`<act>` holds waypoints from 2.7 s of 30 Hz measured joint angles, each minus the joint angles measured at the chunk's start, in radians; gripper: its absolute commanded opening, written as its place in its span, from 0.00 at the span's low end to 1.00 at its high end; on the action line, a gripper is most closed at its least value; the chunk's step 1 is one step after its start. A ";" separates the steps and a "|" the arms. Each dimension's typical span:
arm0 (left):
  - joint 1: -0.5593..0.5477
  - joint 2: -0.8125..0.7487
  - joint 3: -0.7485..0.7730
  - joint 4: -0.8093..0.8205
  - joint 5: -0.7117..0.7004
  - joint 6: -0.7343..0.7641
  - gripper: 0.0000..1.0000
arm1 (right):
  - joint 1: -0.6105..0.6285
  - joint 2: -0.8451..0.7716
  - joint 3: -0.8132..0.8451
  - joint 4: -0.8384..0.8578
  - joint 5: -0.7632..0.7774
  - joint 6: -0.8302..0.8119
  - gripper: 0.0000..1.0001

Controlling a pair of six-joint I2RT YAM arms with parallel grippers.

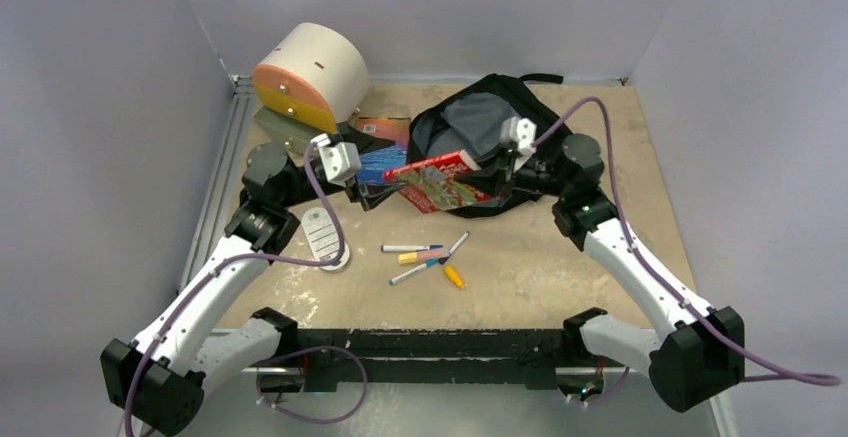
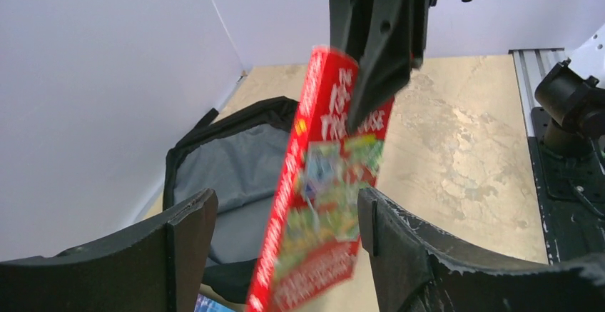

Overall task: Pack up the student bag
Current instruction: Pick up the book from the center of the board.

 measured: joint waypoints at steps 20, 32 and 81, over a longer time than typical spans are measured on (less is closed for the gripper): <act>0.038 -0.104 -0.075 0.151 -0.073 -0.140 0.77 | -0.191 0.123 -0.159 1.154 -0.241 1.038 0.00; 0.042 -0.089 -0.101 0.303 0.115 -0.317 0.78 | -0.214 0.177 -0.103 1.204 -0.228 1.235 0.00; -0.067 0.135 -0.133 0.649 -0.147 -0.813 0.00 | -0.183 0.089 -0.094 1.158 -0.116 0.893 0.91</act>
